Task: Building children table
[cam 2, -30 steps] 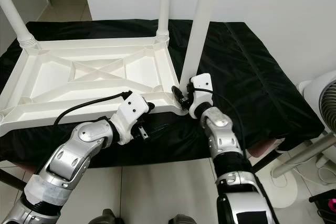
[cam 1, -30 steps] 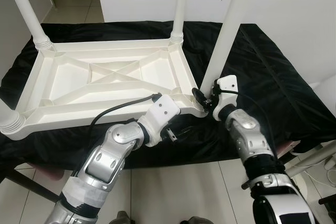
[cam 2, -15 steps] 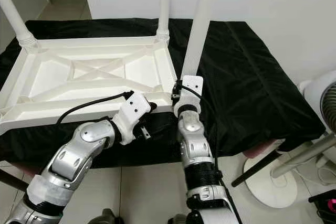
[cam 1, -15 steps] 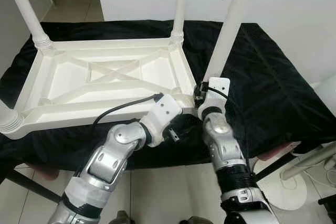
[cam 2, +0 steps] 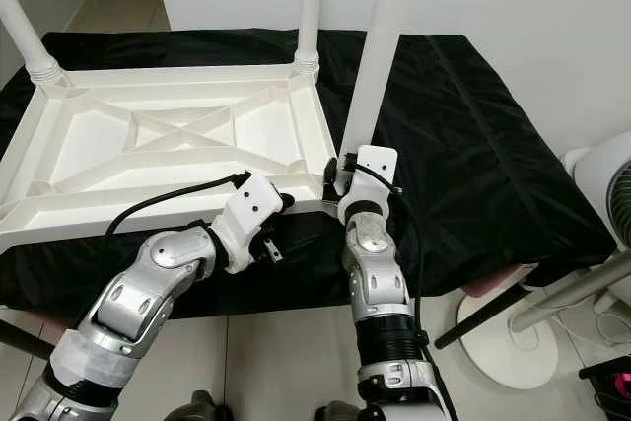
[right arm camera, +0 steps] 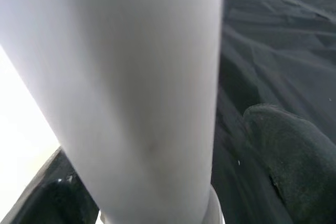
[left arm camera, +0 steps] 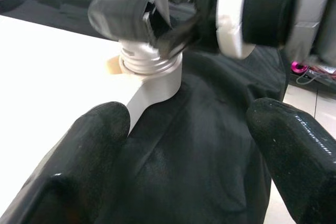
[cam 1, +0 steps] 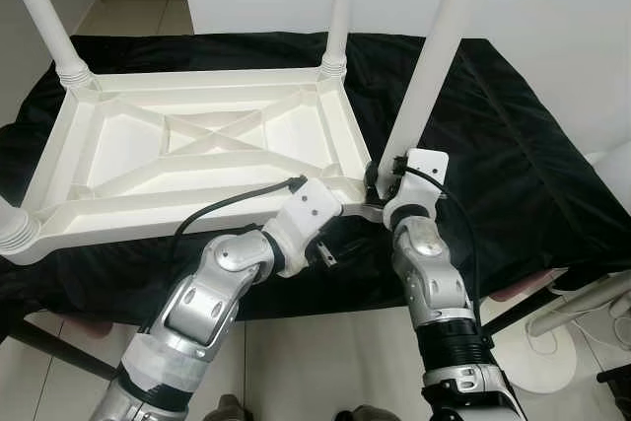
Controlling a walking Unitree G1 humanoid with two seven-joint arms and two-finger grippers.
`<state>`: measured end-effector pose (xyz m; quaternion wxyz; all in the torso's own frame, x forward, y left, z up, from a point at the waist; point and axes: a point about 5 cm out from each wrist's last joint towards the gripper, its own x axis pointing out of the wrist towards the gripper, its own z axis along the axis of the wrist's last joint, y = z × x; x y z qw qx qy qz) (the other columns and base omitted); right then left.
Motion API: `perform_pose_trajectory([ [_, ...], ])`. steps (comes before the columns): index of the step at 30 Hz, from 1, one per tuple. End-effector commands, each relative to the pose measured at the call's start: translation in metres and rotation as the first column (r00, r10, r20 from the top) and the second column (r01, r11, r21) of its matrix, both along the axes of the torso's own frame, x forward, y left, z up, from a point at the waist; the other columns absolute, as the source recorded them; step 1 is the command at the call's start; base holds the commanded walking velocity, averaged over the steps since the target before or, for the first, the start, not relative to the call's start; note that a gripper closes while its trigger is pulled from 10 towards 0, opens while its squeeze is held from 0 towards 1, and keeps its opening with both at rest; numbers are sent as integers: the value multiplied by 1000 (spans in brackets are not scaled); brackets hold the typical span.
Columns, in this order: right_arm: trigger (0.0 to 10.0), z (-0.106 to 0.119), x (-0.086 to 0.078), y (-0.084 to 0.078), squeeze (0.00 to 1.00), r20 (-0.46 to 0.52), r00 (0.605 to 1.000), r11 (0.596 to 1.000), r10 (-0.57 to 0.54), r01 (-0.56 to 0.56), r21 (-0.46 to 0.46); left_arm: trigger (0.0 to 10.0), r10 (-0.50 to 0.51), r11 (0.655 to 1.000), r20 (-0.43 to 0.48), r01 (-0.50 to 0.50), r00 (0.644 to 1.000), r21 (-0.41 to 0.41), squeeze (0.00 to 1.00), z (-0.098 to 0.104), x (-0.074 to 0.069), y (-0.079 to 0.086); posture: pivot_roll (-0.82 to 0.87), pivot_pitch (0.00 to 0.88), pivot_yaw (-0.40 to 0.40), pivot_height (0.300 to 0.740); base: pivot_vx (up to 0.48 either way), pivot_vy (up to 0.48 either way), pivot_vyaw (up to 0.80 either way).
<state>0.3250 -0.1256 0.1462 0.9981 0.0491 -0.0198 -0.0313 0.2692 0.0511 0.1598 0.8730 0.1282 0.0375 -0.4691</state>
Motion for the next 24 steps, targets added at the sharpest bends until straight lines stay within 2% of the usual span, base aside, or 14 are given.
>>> perform_pose_trajectory([
  [1,10000,3,-2,-8,1000,28,999,1000,-16,16,20,10000,53,999,3,-53,999,3,0,-1,1,4,-48,32,-13,740,0,0,0],
  [2,10000,3,-2,-8,1000,28,999,1000,-16,16,20,10000,53,999,3,-53,999,3,0,-1,1,4,-48,32,-13,740,0,0,0],
  [3,10000,1,-2,-13,0,25,999,1000,31,-31,2,10000,53,999,2,-53,999,4,0,-1,1,5,-44,34,-9,740,0,0,0],
  [5,10000,1,-2,-13,0,25,999,1000,31,-31,2,10000,53,999,2,-53,999,4,0,-1,1,5,-44,34,-9,740,0,0,0],
  [6,10000,-1,-2,-17,0,22,995,995,96,-96,-2,10000,51,999,1,-51,999,7,0,-1,1,5,-45,36,-7,740,0,0,0],
  [7,10000,-1,-2,-17,0,22,995,995,96,-96,-2,10000,51,999,1,-51,999,7,0,-1,1,5,-45,36,-7,740,0,0,0],
  [9,10000,-2,-1,-22,0,30,951,947,309,-304,-105,10000,42,999,2,-42,999,13,0,0,1,5,-46,38,4,740,0,0,0],
  [10,10000,-2,-1,-22,0,30,951,947,309,-304,-105,10000,42,999,2,-42,999,13,0,0,1,5,-46,38,4,740,0,0,0],
  [12,10000,-5,0,-24,0,5,894,877,447,-437,-200,10000,37,999,5,-37,999,17,0,1,2,6,-48,35,19,740,0,0,0],
  [14,10000,-5,0,-24,0,5,894,877,447,-437,-200,10000,37,999,5,-37,999,17,0,1,2,6,-48,35,19,740,0,0,0],
  [16,10000,-9,3,-30,0,-38,852,821,522,-514,-247,10000,34,999,8,-34,999,19,0,2,3,6,-46,33,25,740,0,0,0],
  [20,10000,-11,5,-33,0,-55,838,802,543,-537,-262,10000,33,999,9,-33,999,19,0,3,3,6,-46,33,25,740,0,0,0],
  [21,10000,-10,9,-34,0,-69,818,775,571,-565,-283,10000,31,999,10,-32,999,20,0,3,4,6,-43,30,31,740,0,0,0],
  [24,10000,-8,13,-35,0,-82,802,754,592,-587,-295,10000,30,999,11,-30,999,22,0,4,4,6,-43,30,31,740,0,0,0],
])
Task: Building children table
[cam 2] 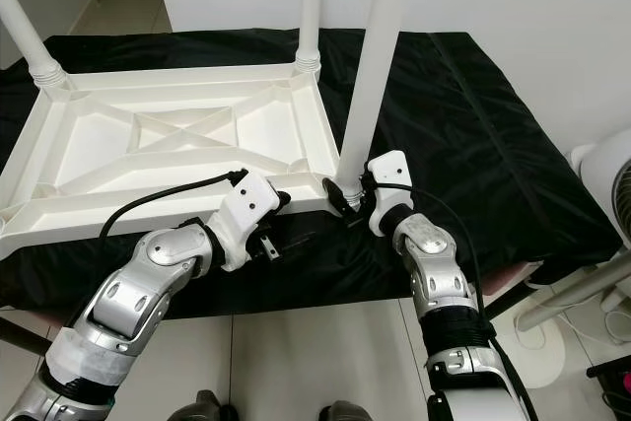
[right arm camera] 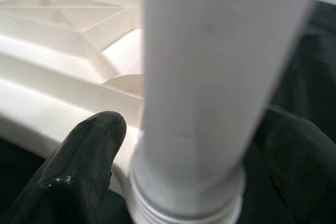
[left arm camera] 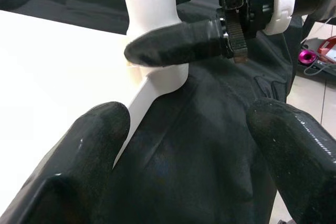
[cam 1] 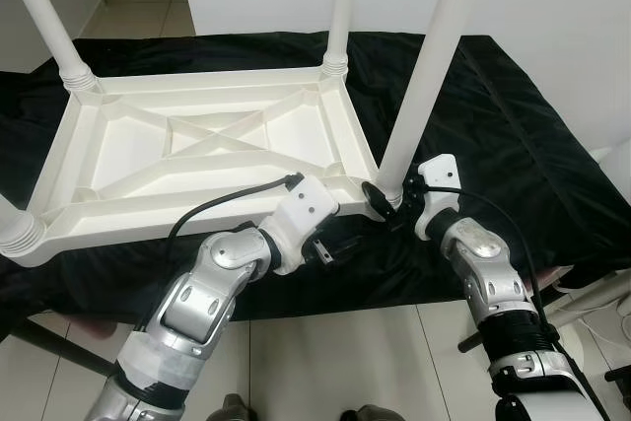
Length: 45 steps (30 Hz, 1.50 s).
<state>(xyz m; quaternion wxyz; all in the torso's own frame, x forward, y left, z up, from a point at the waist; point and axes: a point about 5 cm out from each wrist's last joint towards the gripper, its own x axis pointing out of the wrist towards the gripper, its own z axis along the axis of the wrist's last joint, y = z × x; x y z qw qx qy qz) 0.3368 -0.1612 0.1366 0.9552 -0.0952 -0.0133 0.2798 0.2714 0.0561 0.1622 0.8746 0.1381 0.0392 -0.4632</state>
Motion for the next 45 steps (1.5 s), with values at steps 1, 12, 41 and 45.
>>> perform_pose_trajectory([
  [1,10000,3,5,0,0,6,999,999,34,-34,-31,10000,18,1000,5,-18,1000,3,0,2,2,1,-41,31,31,740,0,0,0],
  [12,4824,2,15,0,0,-12,995,994,103,-103,-34,10000,22,1000,4,-22,1000,-1,0,3,2,1,-37,36,28,740,0,0,0],
  [41,10000,-25,-5,25,0,-157,888,879,-431,453,147,10000,24,1000,-9,-24,1000,-10,0,-3,-2,-2,-49,19,-10,740,0,0,0],
  [45,10000,-26,-11,31,0,-163,820,802,-548,571,177,10000,24,1000,-10,-25,1000,-9,0,-3,-2,-2,-49,22,-9,740,0,0,0],
])
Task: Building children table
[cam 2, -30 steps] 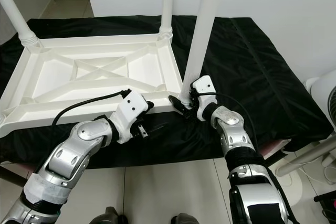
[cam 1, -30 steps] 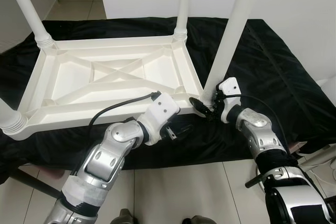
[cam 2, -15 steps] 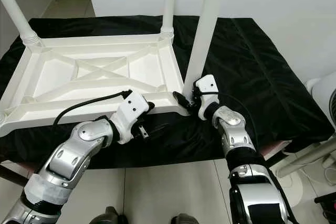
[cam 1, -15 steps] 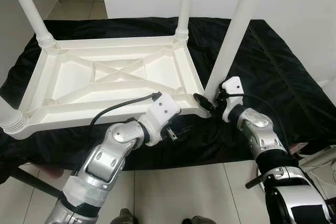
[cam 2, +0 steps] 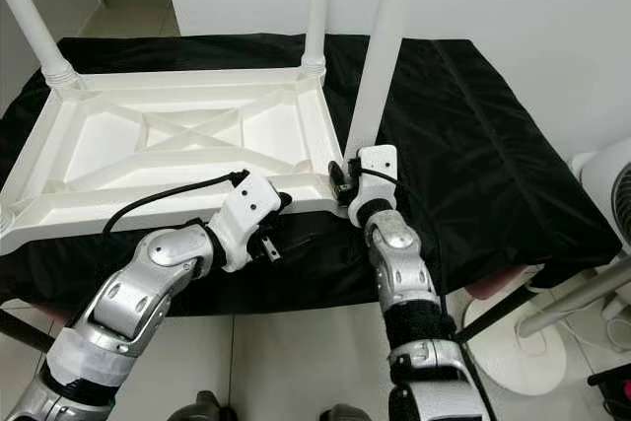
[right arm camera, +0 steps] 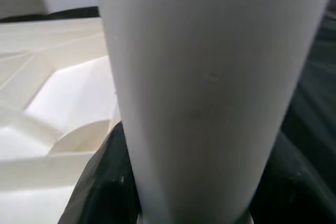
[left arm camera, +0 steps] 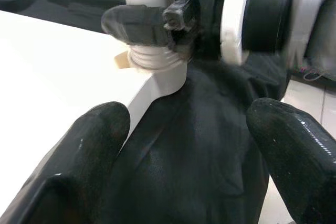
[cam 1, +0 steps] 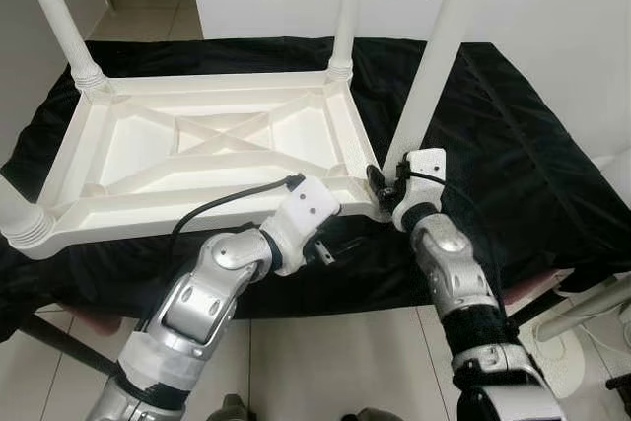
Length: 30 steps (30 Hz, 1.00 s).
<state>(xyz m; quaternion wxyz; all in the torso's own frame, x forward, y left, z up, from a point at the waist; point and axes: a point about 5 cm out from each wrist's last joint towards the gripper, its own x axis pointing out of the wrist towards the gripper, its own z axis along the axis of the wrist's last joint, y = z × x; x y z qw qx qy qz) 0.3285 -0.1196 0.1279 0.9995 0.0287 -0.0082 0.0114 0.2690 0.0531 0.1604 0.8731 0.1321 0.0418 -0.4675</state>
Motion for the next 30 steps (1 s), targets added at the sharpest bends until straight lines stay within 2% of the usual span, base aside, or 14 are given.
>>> perform_pose_trajectory([
  [1,10000,-18,-6,-4,0,-95,994,998,-59,60,7,10000,34,999,3,-34,999,-1,0,-1,1,1,-50,20,-8,740,0,0,0],
  [3,10000,-19,-9,8,0,-112,992,997,-61,65,33,10000,41,999,3,-41,999,-4,0,0,3,2,-50,21,-7,740,0,0,0],
  [9,10000,-11,-10,11,0,-98,993,995,-72,78,57,10000,44,999,3,-44,999,-3,0,0,3,3,-53,27,-2,740,0,0,0],
  [10,10000,-6,-10,7,90,-74,994,995,-82,87,56,10000,42,999,4,-42,999,-1,0,0,4,3,-58,29,6,740,0,0,0],
  [11,10000,-6,-10,7,90,-74,994,995,-82,87,56,10000,42,999,4,-42,999,-1,0,0,4,3,-58,29,6,740,0,0,0],
  [12,10000,-3,-11,4,1000,-58,994,994,-91,94,53,10000,40,999,6,-40,999,0,0,0,4,3,-58,29,6,740,0,0,0],
  [19,10000,3,-15,-1,1000,-20,993,991,-115,116,74,10000,38,999,8,-38,999,1,0,1,4,4,-62,28,11,740,0,0,0],
  [22,10000,6,-17,-1,1000,7,997,993,-83,82,79,10000,38,999,7,-38,999,1,0,1,4,4,-59,29,8,740,0,0,0],
  [23,10000,8,-18,-1,106,20,999,995,-50,48,84,10000,38,999,7,-38,999,0,0,1,4,3,-61,28,7,740,0,0,0],
  [24,10000,8,-18,-1,106,20,999,995,-50,48,84,10000,38,999,7,-38,999,0,0,1,4,3,-61,28,7,740,0,0,0],
  [25,10000,9,-18,-2,0,31,1000,996,-1,-1,88,10000,36,999,6,-36,999,0,0,0,4,3,-60,30,6,740,0,0,0],
  [28,10000,11,-17,-6,0,54,997,996,52,-55,67,10000,32,999,5,-32,999,-1,0,0,3,2,-64,27,7,740,0,0,0],
  [30,10000,15,-15,-14,0,76,993,995,94,-97,31,10000,25,1000,5,-25,1000,0,0,0,2,1,-62,28,2,740,0,0,0],
])
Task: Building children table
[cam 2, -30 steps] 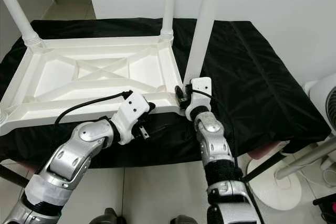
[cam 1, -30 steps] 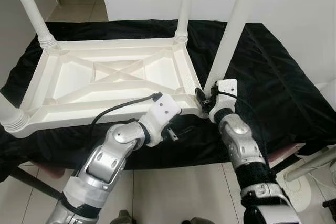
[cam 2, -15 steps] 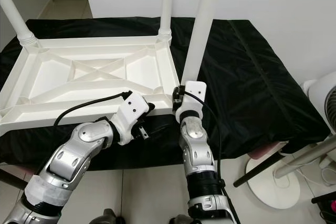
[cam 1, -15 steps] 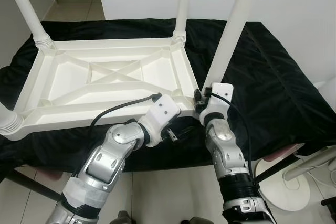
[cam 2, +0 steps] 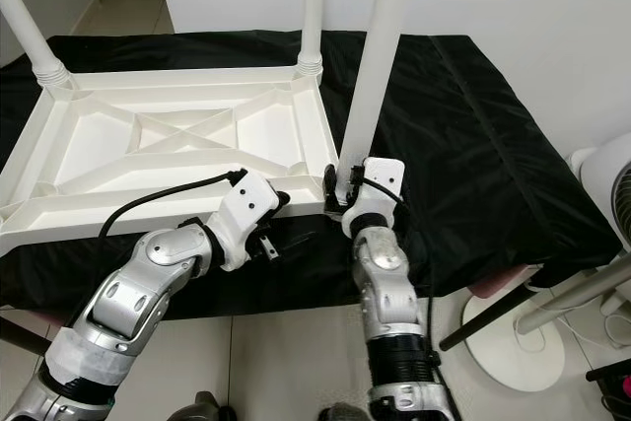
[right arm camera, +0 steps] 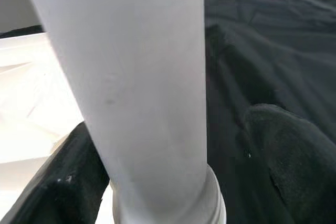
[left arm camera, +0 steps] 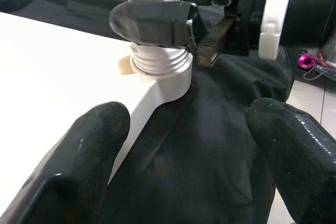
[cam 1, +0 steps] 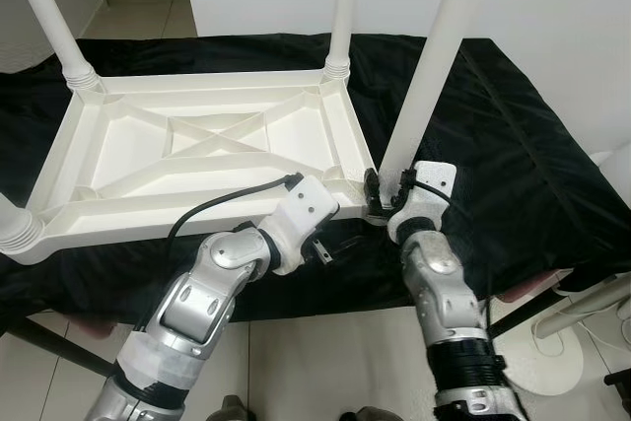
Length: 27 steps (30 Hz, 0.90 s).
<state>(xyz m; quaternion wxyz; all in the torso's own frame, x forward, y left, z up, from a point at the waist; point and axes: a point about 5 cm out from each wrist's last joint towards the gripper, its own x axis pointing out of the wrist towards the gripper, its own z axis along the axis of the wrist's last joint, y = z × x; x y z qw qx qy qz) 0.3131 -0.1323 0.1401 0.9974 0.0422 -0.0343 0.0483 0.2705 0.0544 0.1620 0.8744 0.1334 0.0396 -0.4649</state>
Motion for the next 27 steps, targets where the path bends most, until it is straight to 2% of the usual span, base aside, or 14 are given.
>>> perform_pose_trajectory([
  [1,10000,3,0,-2,0,20,1000,1000,23,-24,8,10000,20,1000,-1,-20,1000,0,0,-2,0,0,-62,28,2,740,0,0,0],
  [5,10000,5,-1,-7,0,37,999,1000,19,-19,-6,10000,17,1000,0,-17,1000,1,0,-2,0,0,-62,28,2,740,0,0,0],
  [9,10000,6,-33,1,0,124,992,999,23,-28,41,10000,-36,999,9,37,999,-40,0,5,-5,1,-47,55,-19,740,0,0,0],
  [12,10000,6,-40,3,0,144,989,998,30,-37,49,10000,-60,997,16,61,998,-51,0,7,-7,1,-47,55,-18,740,0,0,0],
  [14,10000,3,-54,4,0,158,985,994,72,-83,65,10000,-101,991,25,103,995,-80,0,11,-9,1,-62,49,-15,740,0,0,0],
  [19,10000,-6,-66,-5,0,142,984,992,111,-118,39,10000,-145,983,39,149,989,-112,0,16,-10,1,-69,38,-20,740,0,0,0],
  [20,9490,-8,-67,-7,0,137,983,992,119,-124,30,10000,-148,982,47,153,988,-110,0,16,-10,1,-76,33,-21,740,0,0,0],
  [21,9490,-8,-67,-7,0,137,983,992,119,-124,30,10000,-148,982,47,153,988,-110,0,16,-10,1,-76,33,-21,740,0,0,0],
  [22,4863,-11,-68,-9,0,122,984,991,128,-131,22,10000,-143,982,50,148,988,-114,0,18,-7,1,-77,30,-20,740,0,0,0],
  [23,706,-16,-70,-9,0,105,983,988,151,-154,18,10000,-139,983,58,145,989,-117,0,21,-4,3,-82,27,-18,740,0,0,0],
  [24,0,-19,-70,-9,0,88,980,984,178,-180,14,10000,-134,983,70,141,989,-116,0,23,-1,4,-83,29,-15,740,0,0,0],
  [27,0,-22,-71,-9,0,73,976,978,208,-210,20,10000,-127,985,80,135,989,-111,0,24,2,6,-85,28,-14,740,0,0,0],
])
